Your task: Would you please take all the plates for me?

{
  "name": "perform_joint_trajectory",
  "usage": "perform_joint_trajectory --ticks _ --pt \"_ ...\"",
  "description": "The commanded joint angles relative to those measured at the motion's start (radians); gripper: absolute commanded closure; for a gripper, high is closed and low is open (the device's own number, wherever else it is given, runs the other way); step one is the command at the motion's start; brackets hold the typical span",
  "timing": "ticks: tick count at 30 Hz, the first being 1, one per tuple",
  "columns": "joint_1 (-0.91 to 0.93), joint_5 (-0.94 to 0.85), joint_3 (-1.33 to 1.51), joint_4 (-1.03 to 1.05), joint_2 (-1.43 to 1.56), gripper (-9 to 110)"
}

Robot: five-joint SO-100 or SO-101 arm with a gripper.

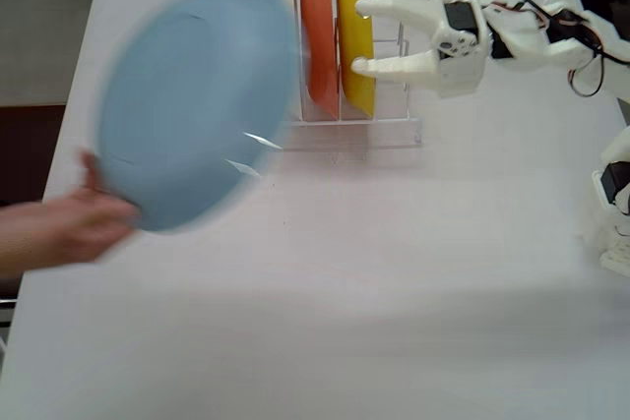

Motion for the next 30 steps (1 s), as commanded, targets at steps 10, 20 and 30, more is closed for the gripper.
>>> perform_joint_trajectory --ticks 10,20,30 --pt "0.367 -0.218 -0.008 0.356 0.127 102" --pt "0.555 -0.612 -0.058 0.413 -0.044 61" --pt "0.635 -0.805 -0.307 0.390 -0.304 61"
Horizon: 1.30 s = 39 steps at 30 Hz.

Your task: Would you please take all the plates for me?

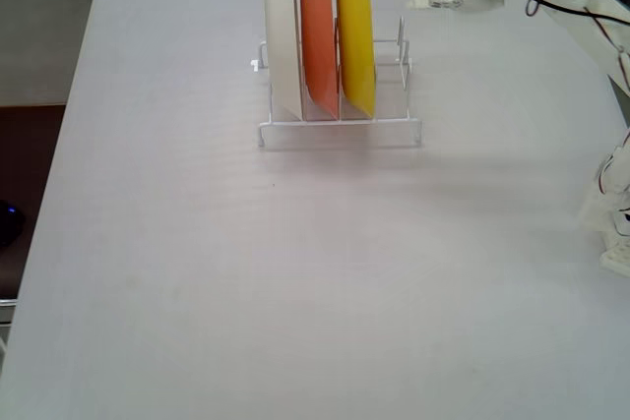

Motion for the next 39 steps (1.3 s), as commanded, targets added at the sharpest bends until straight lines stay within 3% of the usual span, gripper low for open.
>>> perform_joint_trajectory --ticks 1,18,22,25,39 --pt "0.026 -0.037 -0.127 -0.028 -0.032 62" --pt "0.061 -0.046 -0.439 -0.040 -0.359 69" --pt "0.052 -0.011 -0.495 -0.040 -0.405 82" --pt "0.048 0.025 -0.503 -0.040 -0.405 102" --pt "0.066 0.204 -0.813 0.155 -0.325 102"
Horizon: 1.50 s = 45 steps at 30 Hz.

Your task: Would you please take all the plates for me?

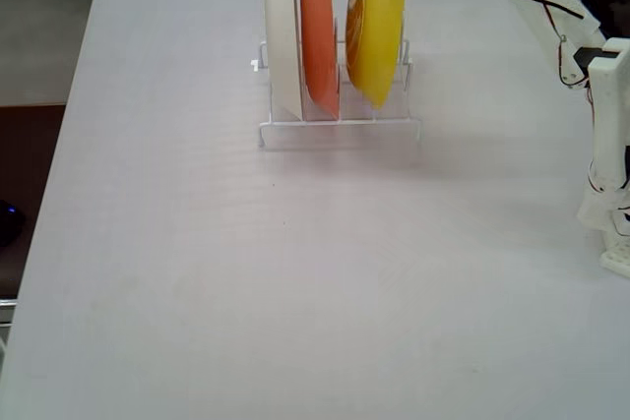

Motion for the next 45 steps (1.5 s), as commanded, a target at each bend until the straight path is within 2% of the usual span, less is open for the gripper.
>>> perform_joint_trajectory --ticks 1,8,20,24,30,32,35,39,45 --pt "0.015 0.046 -0.098 0.011 0.130 102" --pt "0.002 0.166 -0.098 0.026 0.290 102" --pt "-0.141 0.279 -0.098 -0.008 0.503 102" --pt "-0.239 0.360 -0.098 0.018 0.571 102" --pt "-0.443 0.574 -0.097 0.129 0.612 102" --pt "-0.515 0.630 -0.032 0.109 0.624 102" --pt "-0.647 0.684 0.258 -0.097 0.724 102" --pt "-0.804 0.672 0.715 -0.563 0.870 102" --pt "-0.822 0.660 0.936 -0.927 0.834 102"
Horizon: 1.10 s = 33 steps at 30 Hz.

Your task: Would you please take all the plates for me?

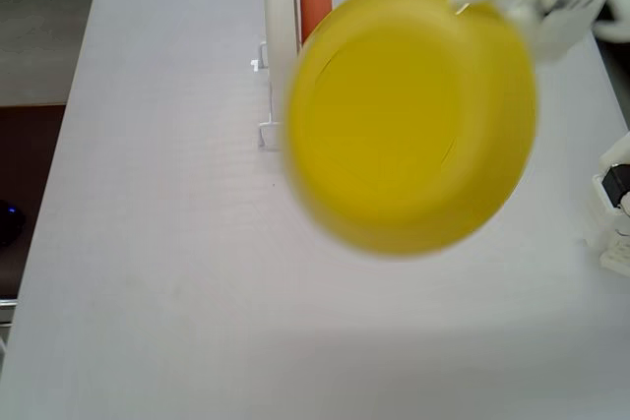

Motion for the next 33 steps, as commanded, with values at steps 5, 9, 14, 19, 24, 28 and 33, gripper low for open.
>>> perform_joint_trajectory --ticks 5,9,14,19,24,28,33 --pt "0.000 -0.048 0.063 -0.339 -0.077 102" --pt "0.012 -0.061 0.008 -0.376 -0.144 102" --pt "0.026 -0.058 -0.080 -0.388 -0.236 102" --pt "0.038 -0.048 -0.086 -0.457 -0.285 102" --pt "0.048 -0.043 -0.112 -0.474 -0.325 102" --pt "0.058 -0.034 -0.149 -0.476 -0.359 102" --pt "0.067 -0.023 -0.158 -0.489 -0.382 102"
